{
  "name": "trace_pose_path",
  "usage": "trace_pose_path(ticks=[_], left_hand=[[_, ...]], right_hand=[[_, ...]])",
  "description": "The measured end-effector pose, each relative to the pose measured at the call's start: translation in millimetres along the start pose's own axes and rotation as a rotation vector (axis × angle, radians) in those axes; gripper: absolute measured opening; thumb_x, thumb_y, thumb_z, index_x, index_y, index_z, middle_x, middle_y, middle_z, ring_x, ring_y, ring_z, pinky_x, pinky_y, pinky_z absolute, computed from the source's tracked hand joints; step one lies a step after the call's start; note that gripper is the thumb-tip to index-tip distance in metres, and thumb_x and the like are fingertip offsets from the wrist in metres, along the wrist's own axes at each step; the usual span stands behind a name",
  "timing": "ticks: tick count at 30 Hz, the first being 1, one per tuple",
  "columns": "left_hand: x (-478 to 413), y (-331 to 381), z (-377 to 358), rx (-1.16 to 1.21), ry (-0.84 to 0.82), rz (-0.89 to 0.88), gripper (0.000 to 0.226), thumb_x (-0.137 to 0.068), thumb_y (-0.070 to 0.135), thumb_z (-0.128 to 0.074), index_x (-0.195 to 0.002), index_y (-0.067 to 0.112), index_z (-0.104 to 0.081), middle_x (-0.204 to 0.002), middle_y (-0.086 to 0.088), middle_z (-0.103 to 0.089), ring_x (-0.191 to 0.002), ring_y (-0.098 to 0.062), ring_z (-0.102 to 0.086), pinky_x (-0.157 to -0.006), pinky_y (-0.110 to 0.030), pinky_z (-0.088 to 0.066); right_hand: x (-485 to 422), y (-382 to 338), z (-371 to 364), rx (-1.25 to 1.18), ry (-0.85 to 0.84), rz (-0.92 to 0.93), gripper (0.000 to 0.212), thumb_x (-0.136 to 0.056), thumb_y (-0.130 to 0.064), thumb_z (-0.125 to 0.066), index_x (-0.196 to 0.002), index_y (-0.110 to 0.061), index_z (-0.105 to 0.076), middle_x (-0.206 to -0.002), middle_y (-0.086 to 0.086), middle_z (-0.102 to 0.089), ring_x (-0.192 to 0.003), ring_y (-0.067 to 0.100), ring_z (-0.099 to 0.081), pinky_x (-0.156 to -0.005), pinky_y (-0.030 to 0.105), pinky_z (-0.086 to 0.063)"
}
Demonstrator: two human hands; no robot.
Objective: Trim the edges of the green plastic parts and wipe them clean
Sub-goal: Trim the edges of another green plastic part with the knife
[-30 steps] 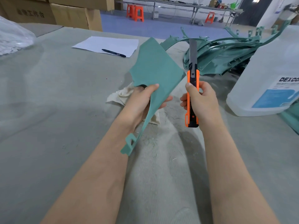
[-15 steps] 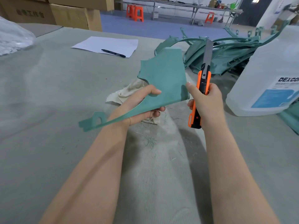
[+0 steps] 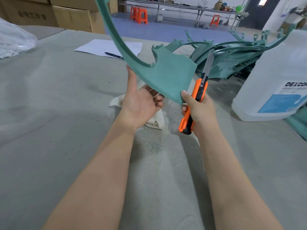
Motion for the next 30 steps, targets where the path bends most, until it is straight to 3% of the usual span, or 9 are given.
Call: trace_pose_path(ticks=[2, 4, 6, 9, 12, 17, 21, 28, 30], left_hand=[[-2.4, 2.6, 0.6, 0.021, -0.005, -0.038, 0.089, -0.076, 0.086, -0.025, -0.099, 0.014, -0.073, -0.091, -0.003, -0.064, -0.082, -0.018, -0.057, -0.076, -0.028, -0.046], [-2.3, 4.2, -0.3, -0.009, -0.026, -0.059, 0.09, -0.08, 0.081, -0.023, -0.123, 0.013, -0.062, -0.12, -0.006, -0.065, -0.107, -0.02, -0.061, -0.09, -0.031, -0.049], [-2.7, 2.4, -1.3, -0.08, -0.007, -0.067, 0.077, -0.09, 0.068, -0.032, -0.139, 0.011, -0.048, -0.134, -0.012, -0.058, -0.109, -0.022, -0.062, -0.079, -0.03, -0.053], [-3.9, -1.4, 10.7, -0.104, 0.193, -0.074, 0.05, -0.097, 0.028, -0.049, -0.14, 0.003, -0.045, -0.129, -0.018, -0.059, -0.092, -0.025, -0.065, -0.06, -0.03, -0.052], [-2.7, 0.7, 33.4, -0.013, 0.334, -0.091, 0.036, -0.096, 0.008, -0.048, -0.132, 0.002, -0.052, -0.129, -0.016, -0.061, -0.107, -0.026, -0.062, -0.079, -0.033, -0.055], [4.3, 15.6, 47.0, -0.113, 0.389, -0.095, 0.022, -0.091, 0.009, -0.047, -0.107, 0.015, -0.061, -0.105, -0.004, -0.068, -0.094, -0.021, -0.064, -0.079, -0.036, -0.052], [7.3, 14.9, 44.6, -0.293, 0.38, -0.05, 0.018, -0.089, 0.015, -0.048, -0.098, 0.019, -0.062, -0.09, 0.001, -0.069, -0.08, -0.018, -0.064, -0.059, -0.029, -0.047], [4.0, 6.7, 35.8, 0.008, 0.261, -0.021, 0.036, -0.085, 0.03, -0.053, -0.116, 0.013, -0.059, -0.103, -0.008, -0.069, -0.086, -0.025, -0.066, -0.065, -0.031, -0.055], [3.4, 5.8, 24.3, 0.138, 0.164, -0.018, 0.046, -0.079, 0.039, -0.056, -0.117, 0.013, -0.061, -0.114, -0.011, -0.067, -0.099, -0.028, -0.066, -0.08, -0.037, -0.055]], right_hand=[[2.7, 6.5, -10.9, -0.049, 0.003, -0.034, 0.023, -0.092, -0.014, -0.065, -0.077, -0.016, -0.047, -0.05, -0.005, -0.049, -0.043, 0.009, -0.048, -0.046, 0.025, -0.04], [6.5, 10.8, -20.8, -0.076, 0.01, -0.051, 0.022, -0.092, -0.014, -0.065, -0.077, -0.015, -0.049, -0.046, -0.004, -0.05, -0.042, 0.009, -0.05, -0.044, 0.024, -0.041], [10.9, 10.9, -31.0, -0.069, -0.008, -0.033, 0.023, -0.092, -0.013, -0.064, -0.075, -0.014, -0.049, -0.046, -0.002, -0.051, -0.04, 0.009, -0.051, -0.042, 0.022, -0.042], [16.4, 9.6, -40.2, -0.008, -0.041, -0.011, 0.022, -0.09, -0.014, -0.067, -0.082, -0.013, -0.046, -0.057, 0.005, -0.053, -0.04, 0.012, -0.052, -0.043, 0.023, -0.043], [14.9, 2.5, -29.8, 0.002, 0.001, 0.007, 0.017, -0.091, -0.019, -0.066, -0.093, -0.01, -0.051, -0.071, 0.006, -0.058, -0.04, 0.011, -0.05, -0.042, 0.021, -0.042], [7.8, -10.7, 10.8, -0.117, 0.134, -0.001, 0.018, -0.091, -0.032, -0.066, -0.094, -0.019, -0.054, -0.074, -0.006, -0.069, -0.041, 0.008, -0.048, -0.042, 0.021, -0.042], [5.0, -10.0, 22.3, -0.146, 0.109, -0.049, 0.017, -0.09, -0.03, -0.067, -0.089, -0.019, -0.053, -0.054, -0.015, -0.058, -0.043, 0.007, -0.049, -0.043, 0.02, -0.041], [0.8, -8.8, 17.5, -0.051, 0.05, -0.039, 0.007, -0.091, -0.01, -0.061, -0.089, -0.014, -0.056, -0.066, 0.0, -0.055, -0.042, 0.009, -0.049, -0.044, 0.021, -0.043], [0.5, -8.5, 14.9, -0.025, 0.039, -0.036, 0.008, -0.091, -0.008, -0.06, -0.089, -0.013, -0.055, -0.068, 0.002, -0.055, -0.04, 0.008, -0.048, -0.044, 0.02, -0.044]])
Point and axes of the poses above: each hand's wrist, its own x-axis away from the middle knuckle, its own z-axis out of the back of the hand, y = z × x, the point moved 10 cm from there along -x, towards the middle knuckle
